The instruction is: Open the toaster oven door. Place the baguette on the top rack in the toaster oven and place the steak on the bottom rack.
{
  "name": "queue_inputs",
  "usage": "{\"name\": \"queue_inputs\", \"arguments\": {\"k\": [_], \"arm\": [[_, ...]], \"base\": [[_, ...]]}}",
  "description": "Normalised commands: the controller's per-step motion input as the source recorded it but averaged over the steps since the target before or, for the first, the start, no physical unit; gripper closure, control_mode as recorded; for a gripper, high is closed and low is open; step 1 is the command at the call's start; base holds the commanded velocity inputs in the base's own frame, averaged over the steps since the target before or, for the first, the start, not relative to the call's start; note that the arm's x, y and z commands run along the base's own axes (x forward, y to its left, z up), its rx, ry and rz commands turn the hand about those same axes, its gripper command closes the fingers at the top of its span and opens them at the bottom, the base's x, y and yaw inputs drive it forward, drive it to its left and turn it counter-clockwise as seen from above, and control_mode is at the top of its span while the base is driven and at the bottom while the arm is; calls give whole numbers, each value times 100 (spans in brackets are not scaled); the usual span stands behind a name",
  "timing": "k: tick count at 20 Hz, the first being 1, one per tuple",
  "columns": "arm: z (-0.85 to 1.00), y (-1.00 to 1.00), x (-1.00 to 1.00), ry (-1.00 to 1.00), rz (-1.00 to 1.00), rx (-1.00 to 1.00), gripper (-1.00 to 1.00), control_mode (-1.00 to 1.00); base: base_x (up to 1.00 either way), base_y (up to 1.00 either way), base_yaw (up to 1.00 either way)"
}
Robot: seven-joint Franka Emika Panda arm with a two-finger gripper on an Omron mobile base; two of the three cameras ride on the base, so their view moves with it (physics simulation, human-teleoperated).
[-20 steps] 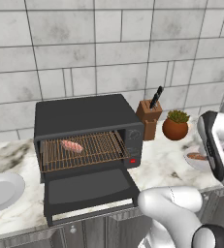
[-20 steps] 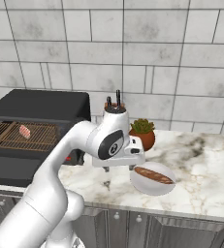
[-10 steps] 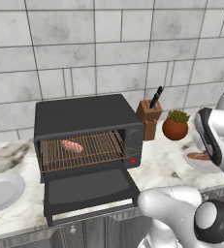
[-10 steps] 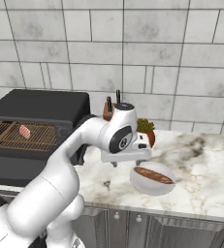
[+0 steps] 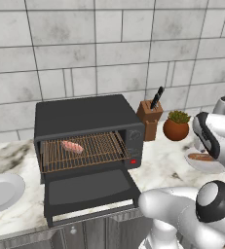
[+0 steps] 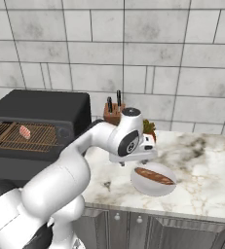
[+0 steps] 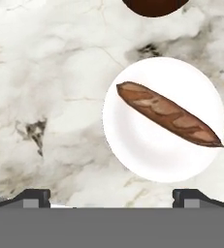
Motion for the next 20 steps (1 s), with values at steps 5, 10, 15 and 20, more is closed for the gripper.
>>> {"name": "queue_inputs", "arguments": {"k": [5, 10, 15, 20], "arm": [[-31, -13, 25, -3, 0, -8, -100, -100], [-21, -14, 25, 2, 1, -9, -100, -100], [-27, -20, 7, 0, 6, -1, -100, -100], [-16, -19, 11, 0, 5, 0, -100, -100]], "base": [[0, 0, 0], [0, 0, 0], [0, 0, 0], [0, 0, 0]]}}
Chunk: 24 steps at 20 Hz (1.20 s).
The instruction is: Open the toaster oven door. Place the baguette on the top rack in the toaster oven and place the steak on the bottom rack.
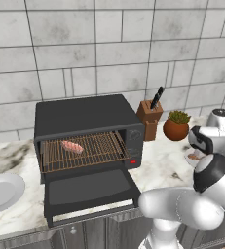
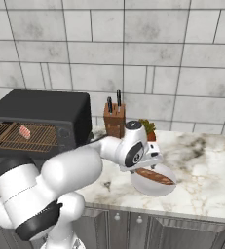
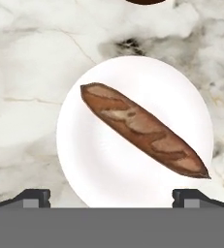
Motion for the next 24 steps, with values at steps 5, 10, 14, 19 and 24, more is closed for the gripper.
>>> {"name": "queue_inputs", "arguments": {"k": [5, 10, 14, 19, 24], "arm": [[-11, -7, 19, 0, 0, 0, -100, -100], [-16, -6, 24, 3, 0, 0, -100, -100], [-17, -9, 20, 6, 0, 0, -100, -100], [-14, -12, 14, 8, 1, 0, -100, -100], [-15, -18, 8, 6, 5, 0, -100, -100]], "base": [[0, 0, 0], [0, 0, 0], [0, 0, 0], [0, 0, 0], [0, 0, 0]]}}
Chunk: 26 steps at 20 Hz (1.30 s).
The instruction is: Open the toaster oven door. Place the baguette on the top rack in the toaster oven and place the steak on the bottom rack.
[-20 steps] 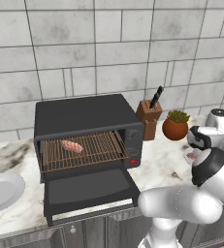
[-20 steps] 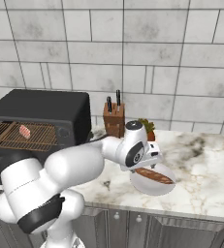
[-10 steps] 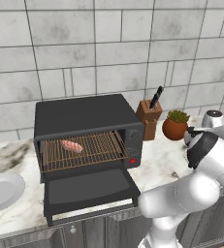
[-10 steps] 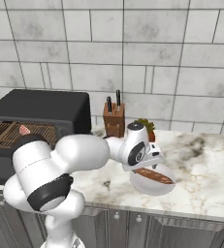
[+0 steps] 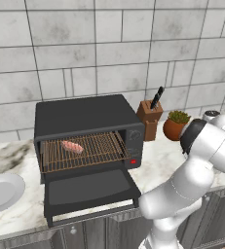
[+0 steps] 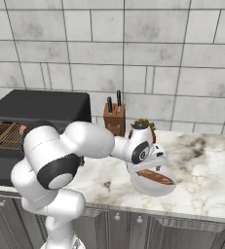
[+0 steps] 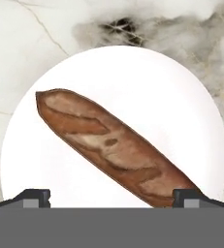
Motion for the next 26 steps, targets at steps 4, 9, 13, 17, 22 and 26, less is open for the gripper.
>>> {"name": "queue_inputs", "arguments": {"k": [4, 9, 13, 17, 22, 26], "arm": [[-17, -9, 5, 3, 6, 1, -100, -100], [-18, -6, 5, 0, 8, 2, -100, -100], [-15, -2, 18, 0, 9, 1, -100, -100], [-11, -1, 20, 0, 4, 0, -100, -100], [-12, 0, 14, 0, 2, 0, -100, -100], [-15, -4, 13, 0, 1, 0, -100, -100]], "base": [[0, 0, 0], [0, 0, 0], [0, 0, 0], [0, 0, 0], [0, 0, 0], [0, 0, 0]]}}
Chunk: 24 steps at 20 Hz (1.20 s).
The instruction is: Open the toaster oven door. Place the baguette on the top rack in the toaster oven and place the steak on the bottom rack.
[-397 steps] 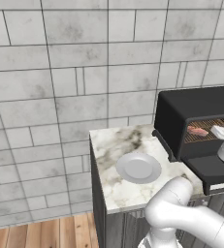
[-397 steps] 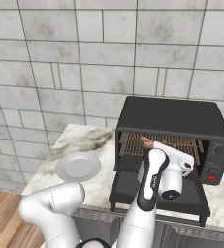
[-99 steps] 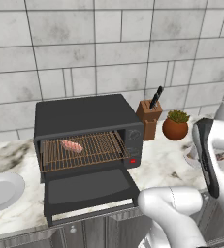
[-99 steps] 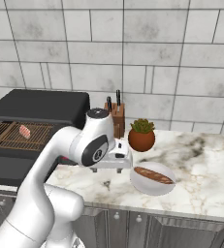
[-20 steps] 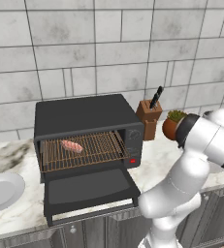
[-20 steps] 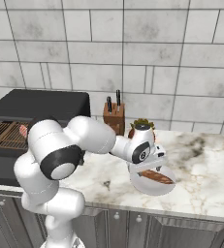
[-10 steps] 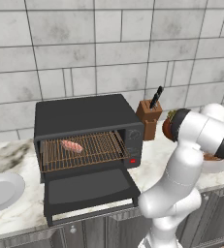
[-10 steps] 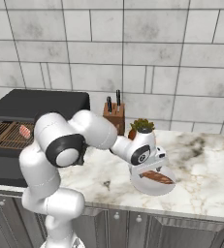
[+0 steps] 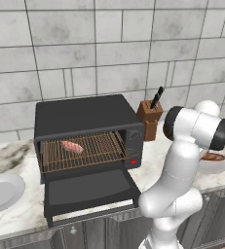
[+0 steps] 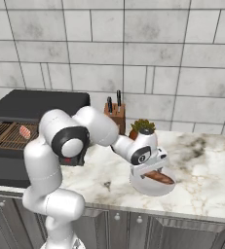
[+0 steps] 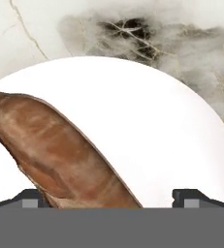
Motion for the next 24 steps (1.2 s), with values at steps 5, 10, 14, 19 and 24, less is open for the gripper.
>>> {"name": "queue_inputs", "arguments": {"k": [5, 10, 14, 19, 24], "arm": [[-15, -8, 2, 0, 2, 0, -100, -100], [-6, -8, 3, 0, 1, 0, 100, -100], [16, -1, -1, 0, 0, 0, 100, -100], [38, 2, -11, 0, 0, 0, 100, -100], [49, 20, -27, 6, 1, 0, 100, -100]], "base": [[0, 0, 0], [0, 0, 0], [0, 0, 0], [0, 0, 0], [0, 0, 0]]}}
